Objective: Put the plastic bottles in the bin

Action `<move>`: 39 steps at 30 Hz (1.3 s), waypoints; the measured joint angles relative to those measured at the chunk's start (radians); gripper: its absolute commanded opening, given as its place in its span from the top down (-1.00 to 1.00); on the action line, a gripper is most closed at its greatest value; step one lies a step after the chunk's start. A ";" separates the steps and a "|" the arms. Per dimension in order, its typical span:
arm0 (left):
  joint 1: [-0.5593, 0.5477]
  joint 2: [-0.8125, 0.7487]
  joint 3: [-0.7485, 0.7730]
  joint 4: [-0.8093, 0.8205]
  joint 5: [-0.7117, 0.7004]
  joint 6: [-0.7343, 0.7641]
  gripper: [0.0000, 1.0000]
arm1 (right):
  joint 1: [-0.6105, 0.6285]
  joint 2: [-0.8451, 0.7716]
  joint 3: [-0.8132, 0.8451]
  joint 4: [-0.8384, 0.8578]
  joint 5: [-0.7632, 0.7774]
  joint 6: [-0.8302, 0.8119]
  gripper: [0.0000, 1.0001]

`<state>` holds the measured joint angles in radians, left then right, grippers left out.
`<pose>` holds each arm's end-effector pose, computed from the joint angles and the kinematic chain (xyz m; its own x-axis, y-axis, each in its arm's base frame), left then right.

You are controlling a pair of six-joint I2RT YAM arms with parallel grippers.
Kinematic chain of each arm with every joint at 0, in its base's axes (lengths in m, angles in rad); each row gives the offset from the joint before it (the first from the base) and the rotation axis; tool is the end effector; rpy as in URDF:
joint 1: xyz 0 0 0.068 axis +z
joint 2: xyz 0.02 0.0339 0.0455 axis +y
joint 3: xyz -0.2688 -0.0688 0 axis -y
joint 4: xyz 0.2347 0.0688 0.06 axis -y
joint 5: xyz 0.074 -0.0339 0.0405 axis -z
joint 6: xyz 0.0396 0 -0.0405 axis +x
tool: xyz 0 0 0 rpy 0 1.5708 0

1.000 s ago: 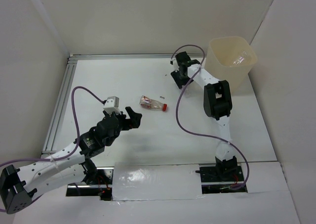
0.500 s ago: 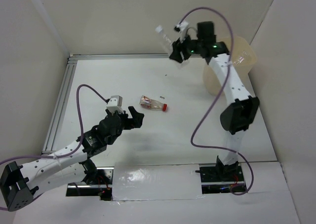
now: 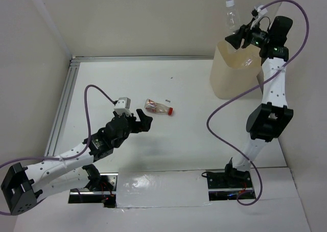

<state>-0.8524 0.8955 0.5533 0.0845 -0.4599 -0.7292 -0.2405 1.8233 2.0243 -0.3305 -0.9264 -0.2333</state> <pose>0.1443 -0.1383 0.2732 -0.3864 -0.4652 -0.7965 0.1807 0.8086 -0.5599 0.3981 -0.0650 0.4668 0.0229 -0.1486 -0.9886 -0.6389 0.7584 -0.1288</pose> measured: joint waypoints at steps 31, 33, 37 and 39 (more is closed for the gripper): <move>-0.011 0.257 0.219 -0.162 -0.012 -0.285 -1.00 | -0.110 -0.122 -0.088 -0.033 -0.037 -0.167 -0.60; -0.014 0.290 0.254 -0.206 -0.020 -0.331 -1.00 | -0.102 -0.164 -0.071 -0.111 -0.122 -0.262 -0.06; -0.017 0.338 0.303 -0.288 -0.035 -0.402 -1.00 | 0.066 -0.217 -0.108 -0.370 -0.178 -0.610 0.59; -0.017 0.341 0.305 -0.313 -0.040 -0.426 -1.00 | 0.223 -0.252 -0.254 -0.405 -0.149 -0.705 -0.13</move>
<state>-0.8696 1.2366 0.8585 -0.2287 -0.4995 -1.1549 -0.0174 1.5711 1.7706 -0.7357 -1.0756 -0.9386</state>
